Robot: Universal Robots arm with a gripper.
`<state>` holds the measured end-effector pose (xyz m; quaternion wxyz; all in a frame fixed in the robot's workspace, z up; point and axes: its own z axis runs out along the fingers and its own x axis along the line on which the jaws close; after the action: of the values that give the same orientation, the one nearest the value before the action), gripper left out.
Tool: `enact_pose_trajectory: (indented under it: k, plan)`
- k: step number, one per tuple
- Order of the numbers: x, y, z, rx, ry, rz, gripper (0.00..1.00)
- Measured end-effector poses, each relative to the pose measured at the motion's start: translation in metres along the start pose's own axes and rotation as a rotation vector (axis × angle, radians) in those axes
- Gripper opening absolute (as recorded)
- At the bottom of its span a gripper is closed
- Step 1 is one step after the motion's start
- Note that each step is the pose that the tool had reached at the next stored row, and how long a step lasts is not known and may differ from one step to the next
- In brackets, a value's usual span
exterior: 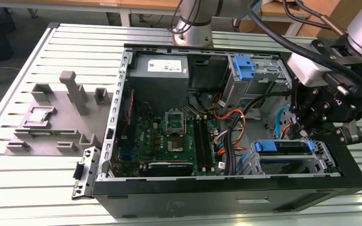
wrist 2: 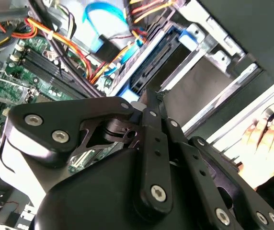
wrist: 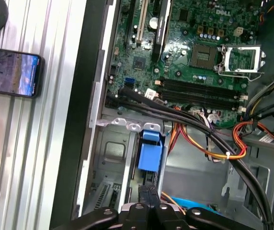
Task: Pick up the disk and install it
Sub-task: 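Insert the first disk wire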
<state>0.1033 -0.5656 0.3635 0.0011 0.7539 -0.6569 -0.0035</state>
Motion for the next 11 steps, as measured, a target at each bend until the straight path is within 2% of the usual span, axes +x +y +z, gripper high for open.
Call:
enact_pose_trajectory:
  k: [4, 11]
  plan:
    - [0.0006, -0.01, 0.0003, 0.0, -0.0002, 0.0, 0.1]
    - [0.0008, -0.0114, 0.0006, 0.0, 0.0, 0.0, 0.1]
